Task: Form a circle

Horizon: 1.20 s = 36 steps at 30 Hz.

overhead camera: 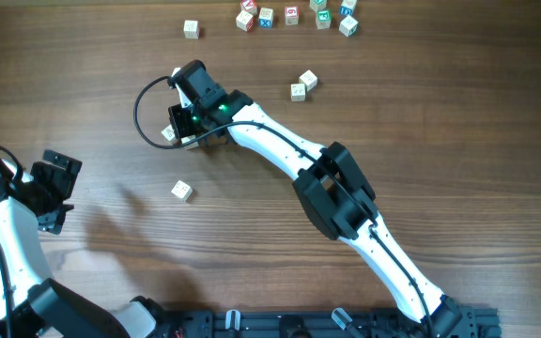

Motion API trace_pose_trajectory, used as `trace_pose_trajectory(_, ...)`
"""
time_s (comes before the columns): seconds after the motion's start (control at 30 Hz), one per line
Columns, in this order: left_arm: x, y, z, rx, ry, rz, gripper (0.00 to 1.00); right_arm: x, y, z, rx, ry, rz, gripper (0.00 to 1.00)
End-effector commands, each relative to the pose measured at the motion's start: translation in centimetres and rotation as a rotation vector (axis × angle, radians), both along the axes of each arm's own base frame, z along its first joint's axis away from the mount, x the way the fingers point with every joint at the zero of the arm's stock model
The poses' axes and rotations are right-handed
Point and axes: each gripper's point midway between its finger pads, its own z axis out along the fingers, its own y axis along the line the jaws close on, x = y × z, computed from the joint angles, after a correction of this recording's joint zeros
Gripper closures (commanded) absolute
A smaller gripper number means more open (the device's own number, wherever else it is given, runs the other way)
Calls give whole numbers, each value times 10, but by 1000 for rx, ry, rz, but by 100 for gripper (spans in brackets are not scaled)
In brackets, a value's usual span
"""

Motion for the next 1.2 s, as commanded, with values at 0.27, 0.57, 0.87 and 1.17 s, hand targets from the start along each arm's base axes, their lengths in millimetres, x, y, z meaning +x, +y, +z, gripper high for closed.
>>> trace_pose_trajectory(0.27, -3, 1, -4, -3, 14, 12, 0, 0, 2, 3, -2, -14, -4, 95)
trace_pose_trajectory(0.57, -3, 1, -4, -3, 14, 12, 0, -3, 5, 4, 3, -11, 6, 95)
trace_pose_trajectory(0.87, -3, 1, -4, -3, 14, 12, 0, -5, 6, 5, 11, -3, 15, 95)
trace_pose_trajectory(1.17, -3, 1, -4, -3, 14, 12, 0, -6, 6, 5, 14, 4, 12, 95)
